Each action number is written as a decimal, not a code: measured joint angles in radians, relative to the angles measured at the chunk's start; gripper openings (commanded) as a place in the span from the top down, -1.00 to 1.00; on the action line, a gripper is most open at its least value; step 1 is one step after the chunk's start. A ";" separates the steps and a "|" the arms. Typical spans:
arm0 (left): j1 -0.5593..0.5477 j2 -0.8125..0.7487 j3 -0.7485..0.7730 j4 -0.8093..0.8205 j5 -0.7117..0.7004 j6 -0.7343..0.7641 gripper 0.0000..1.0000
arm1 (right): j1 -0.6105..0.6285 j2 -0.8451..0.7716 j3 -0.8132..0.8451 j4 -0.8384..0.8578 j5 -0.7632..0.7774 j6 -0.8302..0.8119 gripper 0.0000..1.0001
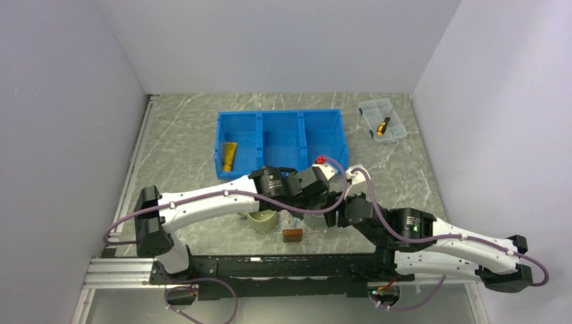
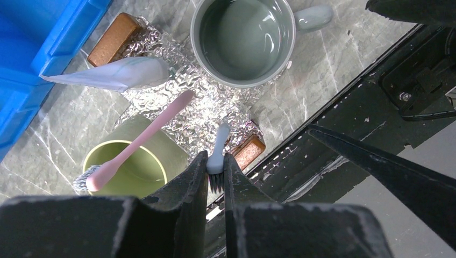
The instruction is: Prepare toiletry sets of a toothbrush and toothpaste on the tray
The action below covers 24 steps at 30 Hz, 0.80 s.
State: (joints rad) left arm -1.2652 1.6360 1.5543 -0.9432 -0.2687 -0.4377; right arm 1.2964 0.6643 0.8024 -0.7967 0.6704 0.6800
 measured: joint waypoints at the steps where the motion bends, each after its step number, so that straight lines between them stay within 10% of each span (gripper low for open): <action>1: 0.000 0.001 0.000 0.000 -0.001 0.000 0.67 | 0.000 -0.001 0.000 -0.003 0.000 0.001 -0.28; 24: 0.013 0.029 0.013 -0.007 -0.016 0.011 0.54 | 0.000 -0.019 -0.007 -0.020 0.001 0.006 -0.30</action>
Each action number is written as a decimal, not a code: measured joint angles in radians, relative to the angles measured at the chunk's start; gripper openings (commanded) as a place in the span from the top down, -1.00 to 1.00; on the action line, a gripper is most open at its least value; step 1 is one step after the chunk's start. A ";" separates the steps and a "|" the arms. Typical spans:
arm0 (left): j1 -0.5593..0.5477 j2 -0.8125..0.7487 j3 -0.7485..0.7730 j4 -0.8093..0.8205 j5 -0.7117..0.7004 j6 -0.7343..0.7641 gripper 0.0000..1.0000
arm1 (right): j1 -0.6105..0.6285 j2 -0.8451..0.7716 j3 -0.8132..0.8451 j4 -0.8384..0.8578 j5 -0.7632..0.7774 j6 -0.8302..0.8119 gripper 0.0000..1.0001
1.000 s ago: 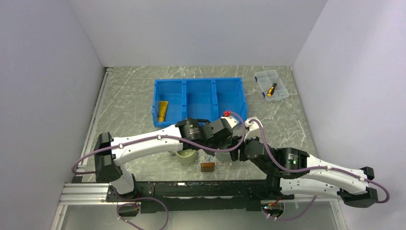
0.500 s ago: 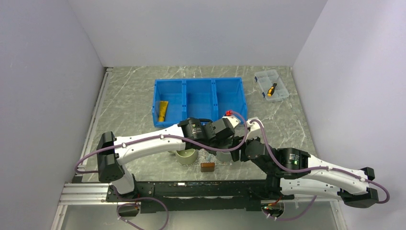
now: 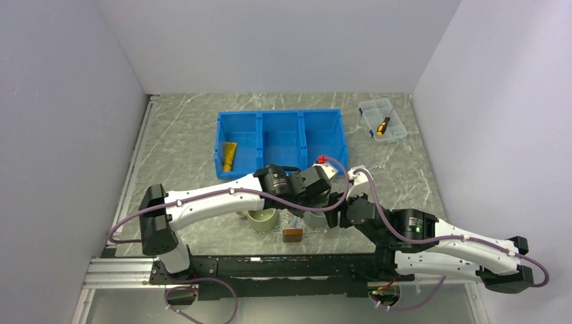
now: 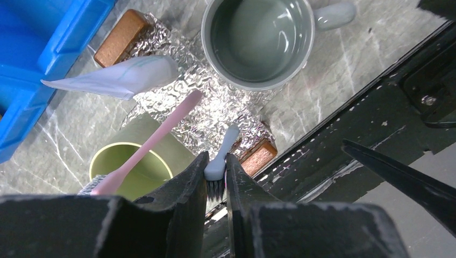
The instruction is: Prepare toiletry sets of a toothbrush and toothpaste on the tray
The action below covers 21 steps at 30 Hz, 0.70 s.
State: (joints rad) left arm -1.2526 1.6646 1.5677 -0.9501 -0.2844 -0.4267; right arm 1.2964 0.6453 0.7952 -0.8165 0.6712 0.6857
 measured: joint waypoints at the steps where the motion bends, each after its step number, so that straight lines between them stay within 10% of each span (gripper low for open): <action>1: 0.001 0.005 0.000 -0.006 0.000 0.000 0.54 | 0.000 0.000 0.000 0.000 0.000 0.000 -0.30; 21: 0.018 0.022 0.000 -0.021 0.001 0.022 0.46 | 0.000 -0.006 -0.005 -0.003 0.000 0.007 -0.30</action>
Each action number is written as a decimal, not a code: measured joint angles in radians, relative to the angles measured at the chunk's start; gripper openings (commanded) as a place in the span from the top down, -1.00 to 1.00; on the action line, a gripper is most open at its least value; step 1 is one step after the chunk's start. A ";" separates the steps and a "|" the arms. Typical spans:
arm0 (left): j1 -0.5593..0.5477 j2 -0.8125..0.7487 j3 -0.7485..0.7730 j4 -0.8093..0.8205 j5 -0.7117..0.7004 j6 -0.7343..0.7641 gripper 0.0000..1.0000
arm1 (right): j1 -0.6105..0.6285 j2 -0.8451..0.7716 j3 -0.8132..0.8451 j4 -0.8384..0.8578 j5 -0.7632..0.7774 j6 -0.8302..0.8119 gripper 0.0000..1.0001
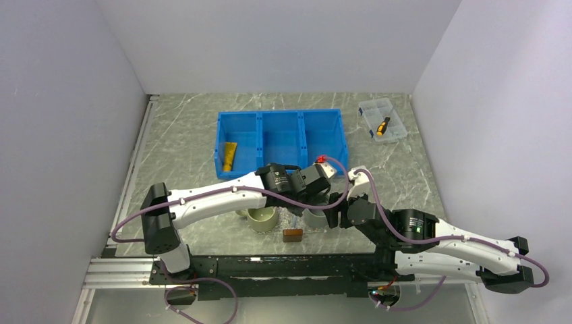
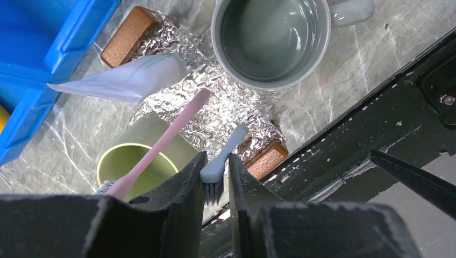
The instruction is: Prepare toiletry sets of a toothbrush and toothpaste on the tray
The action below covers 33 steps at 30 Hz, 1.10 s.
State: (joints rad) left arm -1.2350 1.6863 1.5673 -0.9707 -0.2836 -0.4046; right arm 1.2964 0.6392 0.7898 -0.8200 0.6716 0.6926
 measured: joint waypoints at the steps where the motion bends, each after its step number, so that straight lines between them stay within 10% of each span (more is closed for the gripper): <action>1: 0.002 0.000 0.000 0.000 0.000 0.000 0.46 | 0.000 0.000 0.000 0.000 0.000 0.000 -0.30; 33: 0.014 -0.016 -0.004 0.010 0.006 0.010 0.26 | 0.000 0.002 0.000 -0.003 0.000 0.007 -0.32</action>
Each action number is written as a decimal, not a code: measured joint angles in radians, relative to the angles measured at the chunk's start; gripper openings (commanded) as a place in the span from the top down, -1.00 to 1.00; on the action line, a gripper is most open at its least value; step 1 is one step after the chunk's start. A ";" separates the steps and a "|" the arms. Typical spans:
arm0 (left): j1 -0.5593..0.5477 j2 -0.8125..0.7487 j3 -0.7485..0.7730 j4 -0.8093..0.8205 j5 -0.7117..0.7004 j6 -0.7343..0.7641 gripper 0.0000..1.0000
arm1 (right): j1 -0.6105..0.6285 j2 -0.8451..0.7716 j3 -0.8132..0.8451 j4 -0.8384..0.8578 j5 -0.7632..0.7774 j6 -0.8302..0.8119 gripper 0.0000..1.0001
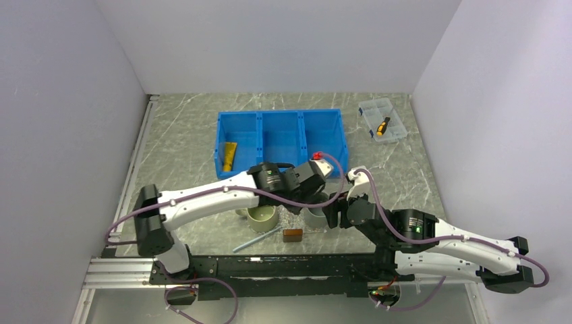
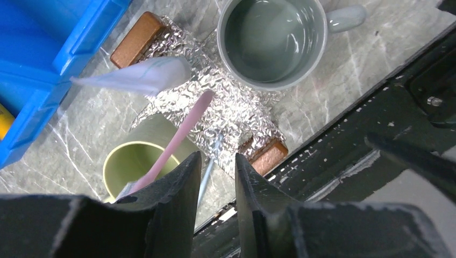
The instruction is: Prepare toiletry sets of a toothbrush and toothpaste on the tray
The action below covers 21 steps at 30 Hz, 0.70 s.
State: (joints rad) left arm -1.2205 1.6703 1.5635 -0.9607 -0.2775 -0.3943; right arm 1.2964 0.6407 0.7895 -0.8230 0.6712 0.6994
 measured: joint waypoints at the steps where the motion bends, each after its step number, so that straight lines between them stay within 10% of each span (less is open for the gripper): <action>1: 0.000 -0.025 -0.015 0.011 0.002 -0.002 0.22 | 0.000 0.002 0.000 0.000 0.000 0.000 -0.32; 21: -0.004 -0.647 -0.506 0.120 0.108 -0.086 -0.04 | 0.000 0.091 0.005 0.000 -0.020 0.000 -0.32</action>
State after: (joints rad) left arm -1.2243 1.0237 1.0573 -0.8410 -0.1699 -0.4805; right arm 1.2964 0.7319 0.7944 -0.8227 0.6514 0.6991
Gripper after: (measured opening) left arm 0.510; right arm 0.656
